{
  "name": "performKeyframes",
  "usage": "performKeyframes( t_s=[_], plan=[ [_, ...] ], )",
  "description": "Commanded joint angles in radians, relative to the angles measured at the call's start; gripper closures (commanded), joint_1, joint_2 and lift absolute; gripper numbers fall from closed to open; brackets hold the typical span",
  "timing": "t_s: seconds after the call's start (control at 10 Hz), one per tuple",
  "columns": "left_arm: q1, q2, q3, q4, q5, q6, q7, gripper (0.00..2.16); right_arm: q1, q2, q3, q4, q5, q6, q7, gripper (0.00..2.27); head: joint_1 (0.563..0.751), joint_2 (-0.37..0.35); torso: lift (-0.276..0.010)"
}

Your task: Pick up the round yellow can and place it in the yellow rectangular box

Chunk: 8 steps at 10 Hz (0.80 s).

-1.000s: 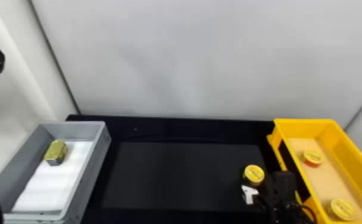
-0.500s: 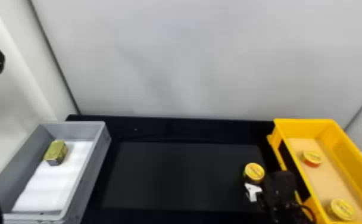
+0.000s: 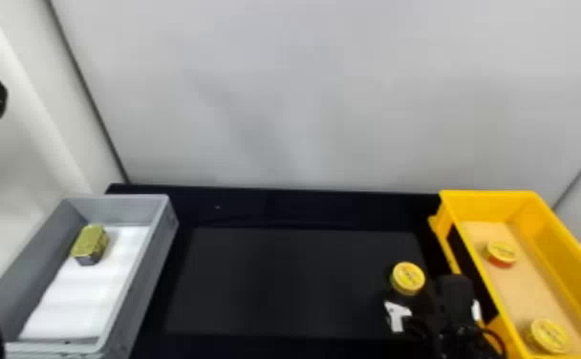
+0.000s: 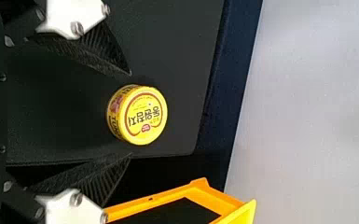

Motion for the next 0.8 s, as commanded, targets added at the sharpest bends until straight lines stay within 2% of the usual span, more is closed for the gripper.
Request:
performKeyframes(
  t_s=[0.0, 0.7],
  plan=[
    [0.0, -0.003, 0.0, -0.001, -0.002, -0.001, -0.001, 0.0, -0.01, -0.001, -0.002, 0.019, 0.0, 0.014, 0.001, 0.15, 0.686, 0.014, -0.056],
    [-0.002, -0.003, -0.001, -0.005, -0.005, -0.001, -0.007, 0.0, -0.11, 0.0, 0.041, 0.123, 0.023, -0.006, 0.016, 0.18, 0.686, 0.014, -0.056]
  ],
)
